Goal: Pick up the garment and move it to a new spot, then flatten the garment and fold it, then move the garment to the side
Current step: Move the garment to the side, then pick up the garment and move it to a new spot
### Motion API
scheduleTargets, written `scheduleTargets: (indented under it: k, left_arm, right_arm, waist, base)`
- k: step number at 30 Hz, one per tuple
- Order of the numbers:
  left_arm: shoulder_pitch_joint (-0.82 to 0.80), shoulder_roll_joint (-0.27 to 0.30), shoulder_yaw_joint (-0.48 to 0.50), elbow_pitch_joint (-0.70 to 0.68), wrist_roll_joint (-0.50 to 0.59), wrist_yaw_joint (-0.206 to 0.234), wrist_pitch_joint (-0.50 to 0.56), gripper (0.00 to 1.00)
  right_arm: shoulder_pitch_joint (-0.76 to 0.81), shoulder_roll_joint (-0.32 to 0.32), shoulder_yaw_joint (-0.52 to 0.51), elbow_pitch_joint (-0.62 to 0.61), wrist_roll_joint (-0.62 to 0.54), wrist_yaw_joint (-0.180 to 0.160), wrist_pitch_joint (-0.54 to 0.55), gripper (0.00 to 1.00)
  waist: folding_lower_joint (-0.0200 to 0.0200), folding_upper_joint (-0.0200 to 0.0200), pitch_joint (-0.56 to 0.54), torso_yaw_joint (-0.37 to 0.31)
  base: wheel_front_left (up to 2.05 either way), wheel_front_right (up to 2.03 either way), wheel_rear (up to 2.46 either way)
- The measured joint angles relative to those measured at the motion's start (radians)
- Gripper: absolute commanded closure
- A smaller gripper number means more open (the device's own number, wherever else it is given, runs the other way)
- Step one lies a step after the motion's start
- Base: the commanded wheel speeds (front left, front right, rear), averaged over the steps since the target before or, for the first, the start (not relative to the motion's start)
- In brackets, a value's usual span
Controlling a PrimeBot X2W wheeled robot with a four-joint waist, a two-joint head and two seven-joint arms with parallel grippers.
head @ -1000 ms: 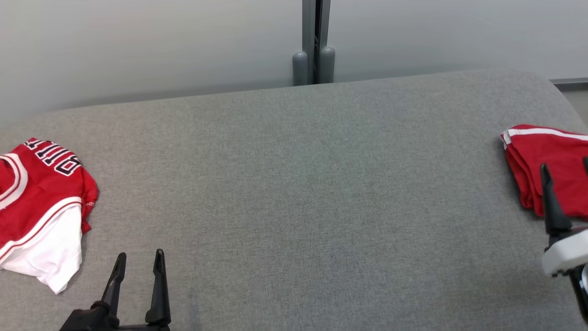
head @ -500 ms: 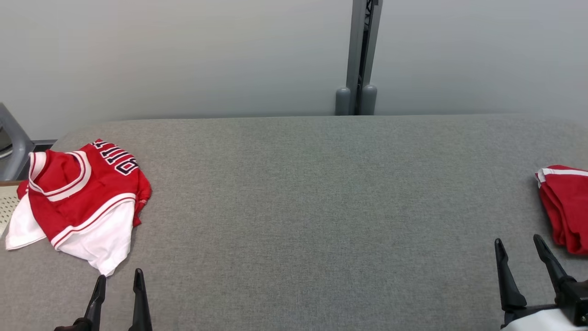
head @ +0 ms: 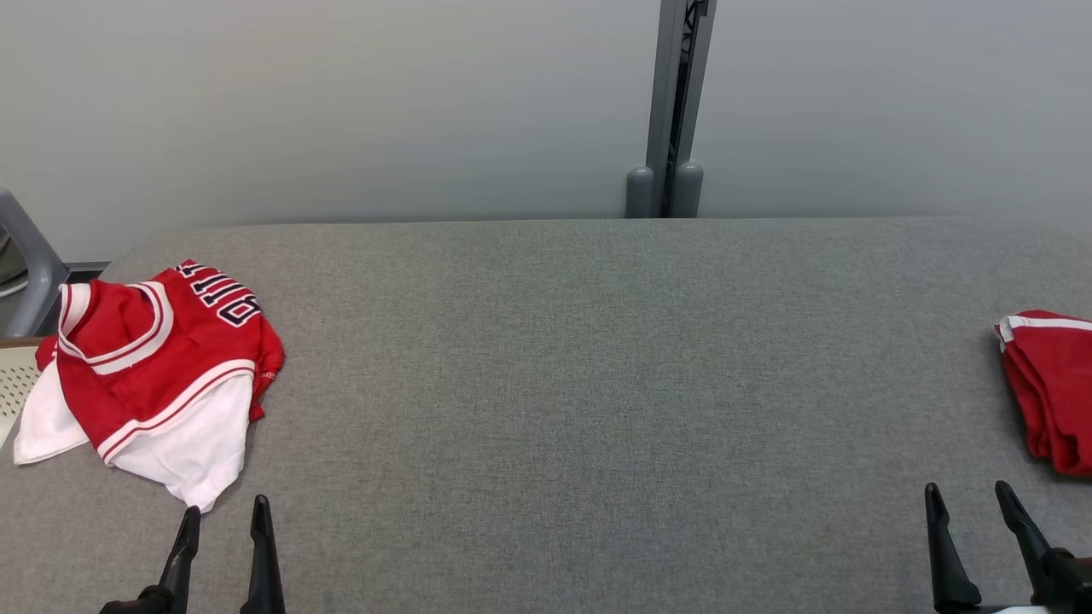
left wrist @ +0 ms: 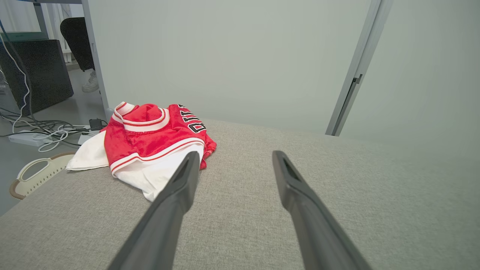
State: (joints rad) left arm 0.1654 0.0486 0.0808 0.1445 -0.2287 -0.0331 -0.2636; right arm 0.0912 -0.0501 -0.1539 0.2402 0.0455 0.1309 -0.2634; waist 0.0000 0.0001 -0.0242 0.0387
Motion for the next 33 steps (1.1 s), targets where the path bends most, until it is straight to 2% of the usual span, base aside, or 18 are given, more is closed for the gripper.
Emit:
scheduleTargets:
  k: [23, 28, 33]
  left_arm:
    - [-0.009, 0.000, -0.018, 0.005, -0.003, -0.001, 0.000, 0.00]
    - [-0.012, 0.000, -0.013, 0.006, -0.001, -0.002, 0.000, 0.00]
    - [-0.011, 0.000, -0.012, 0.007, 0.007, -0.006, 0.000, 0.00]
  right_arm:
    - [-0.018, 0.001, 0.040, 0.000, 0.052, 0.000, 0.000, 0.00]
    - [-0.006, 0.001, 0.046, -0.002, 0.049, 0.000, 0.000, 0.00]
    - [0.010, 0.001, 0.059, -0.001, 0.051, 0.000, 0.000, 0.00]
  waist:
    - [0.0000, 0.0000, 0.005, 0.024]
    - [0.0000, 0.0000, -0.003, 0.056]
    - [0.0000, 0.0000, -0.014, 0.123]
  base:
    - [0.00, 0.00, 0.00]
    - [0.00, 0.00, 0.00]
    - [0.00, 0.00, 0.00]
